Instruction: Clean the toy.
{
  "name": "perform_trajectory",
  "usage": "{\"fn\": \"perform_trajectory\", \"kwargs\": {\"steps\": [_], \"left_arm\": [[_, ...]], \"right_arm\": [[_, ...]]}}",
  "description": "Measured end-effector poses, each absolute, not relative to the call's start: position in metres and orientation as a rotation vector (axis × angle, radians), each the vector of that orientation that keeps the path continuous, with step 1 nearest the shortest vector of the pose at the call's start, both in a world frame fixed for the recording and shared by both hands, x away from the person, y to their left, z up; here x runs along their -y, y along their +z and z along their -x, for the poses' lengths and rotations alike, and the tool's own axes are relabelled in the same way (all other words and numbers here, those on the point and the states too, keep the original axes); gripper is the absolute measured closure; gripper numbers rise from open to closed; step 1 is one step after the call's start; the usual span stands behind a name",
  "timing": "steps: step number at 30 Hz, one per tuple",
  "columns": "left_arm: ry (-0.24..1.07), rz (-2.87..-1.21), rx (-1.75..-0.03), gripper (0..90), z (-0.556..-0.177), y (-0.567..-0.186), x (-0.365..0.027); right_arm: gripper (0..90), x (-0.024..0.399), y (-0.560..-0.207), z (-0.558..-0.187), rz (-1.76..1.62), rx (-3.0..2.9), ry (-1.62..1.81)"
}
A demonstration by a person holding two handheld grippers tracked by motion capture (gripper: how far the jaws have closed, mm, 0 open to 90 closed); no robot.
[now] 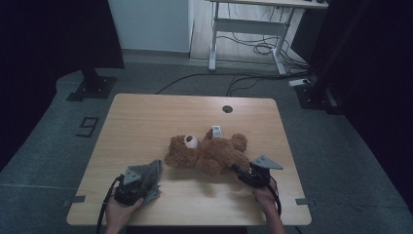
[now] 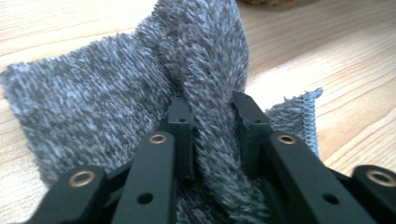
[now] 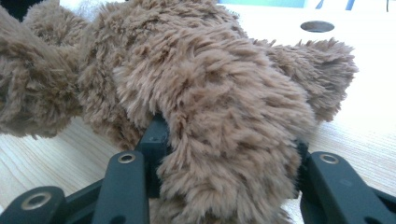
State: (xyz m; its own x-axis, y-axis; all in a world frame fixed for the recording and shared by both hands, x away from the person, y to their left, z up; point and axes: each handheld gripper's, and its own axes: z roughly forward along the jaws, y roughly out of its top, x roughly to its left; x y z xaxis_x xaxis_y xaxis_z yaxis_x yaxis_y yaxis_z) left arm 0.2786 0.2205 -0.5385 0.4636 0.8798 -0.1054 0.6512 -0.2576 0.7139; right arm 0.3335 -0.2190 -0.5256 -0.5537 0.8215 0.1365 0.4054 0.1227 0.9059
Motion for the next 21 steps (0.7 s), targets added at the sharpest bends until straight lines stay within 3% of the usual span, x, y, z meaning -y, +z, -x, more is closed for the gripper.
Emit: {"fn": "perform_trajectory", "kwargs": {"steps": [10, 21], "left_arm": [[0.478, -1.887, -1.217, 74.4, -0.27, -0.52, -0.229], [0.413, -1.756, -1.163, 74.5, -0.263, -0.501, -0.236]], "right_arm": [[51.3, 0.22, -0.526, -0.334, -1.194, -2.01, 1.427], [51.1, 0.221, -0.527, -0.335, -1.2, -2.011, 1.442]]}}
